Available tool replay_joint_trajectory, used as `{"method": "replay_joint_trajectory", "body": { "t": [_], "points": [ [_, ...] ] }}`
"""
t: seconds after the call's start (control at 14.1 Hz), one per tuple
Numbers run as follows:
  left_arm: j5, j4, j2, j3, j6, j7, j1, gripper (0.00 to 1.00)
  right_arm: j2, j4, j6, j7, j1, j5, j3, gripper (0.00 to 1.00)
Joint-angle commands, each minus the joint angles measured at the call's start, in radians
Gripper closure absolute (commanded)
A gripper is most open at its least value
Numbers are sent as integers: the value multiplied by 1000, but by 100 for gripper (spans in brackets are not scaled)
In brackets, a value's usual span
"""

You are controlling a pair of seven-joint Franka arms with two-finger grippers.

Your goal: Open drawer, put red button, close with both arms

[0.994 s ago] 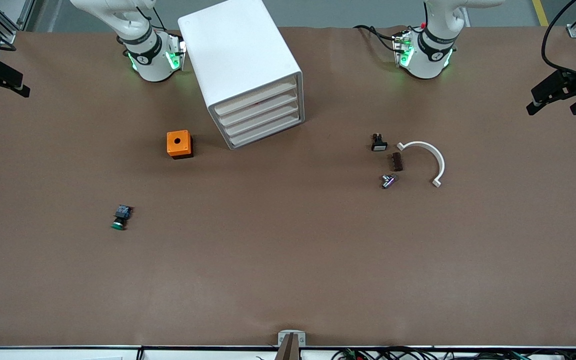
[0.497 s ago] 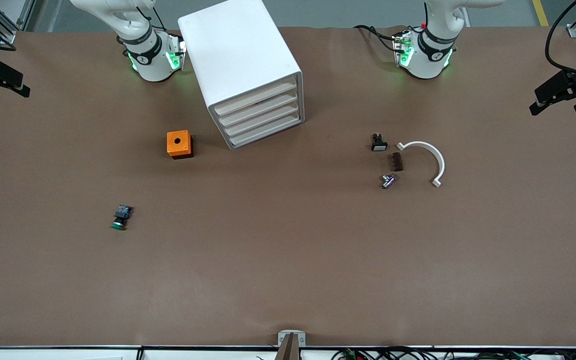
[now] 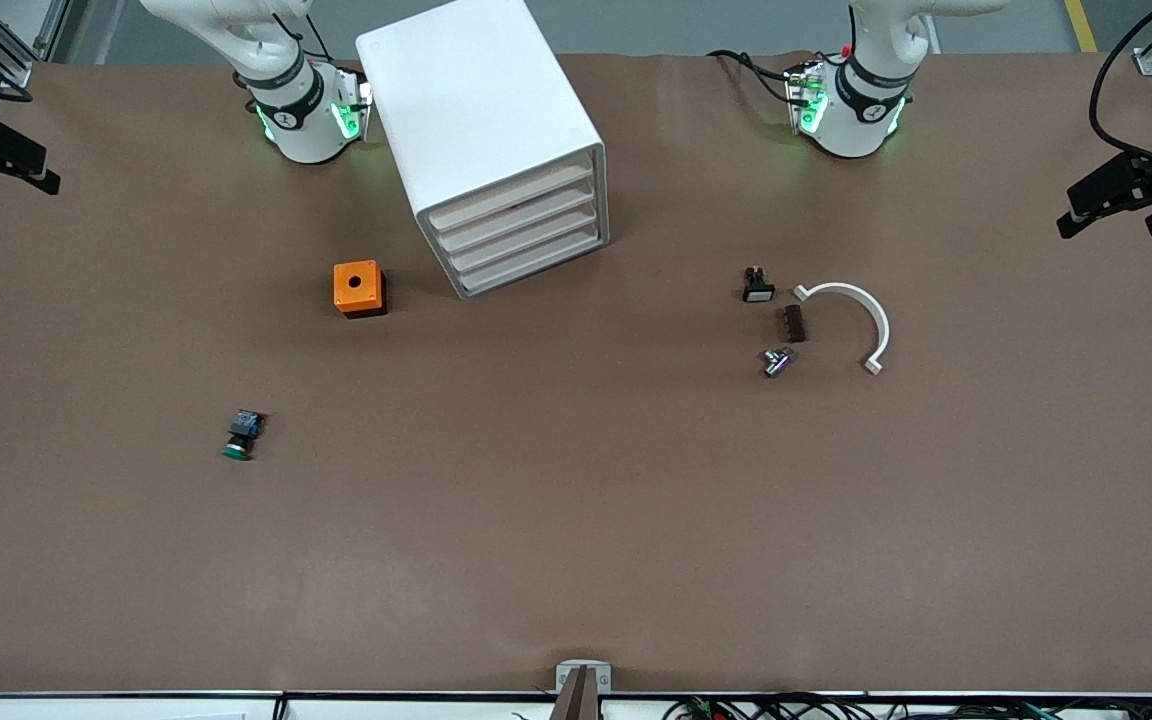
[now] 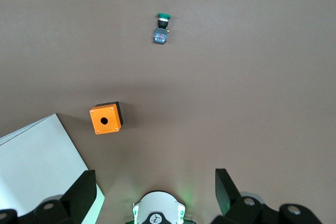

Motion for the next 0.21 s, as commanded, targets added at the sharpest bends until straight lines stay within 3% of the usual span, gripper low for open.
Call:
{"method": "replay_joint_trajectory", "body": {
  "t": [0.0, 0.14],
  "points": [
    [24, 26, 11, -6, -22, -14, 5, 0, -24, -18, 0, 10, -7, -6, 6, 0],
    [24, 26, 13, -8, -22, -13, 5, 0, -22, -18, 12, 10, -11, -4, 4, 0]
  ]
}}
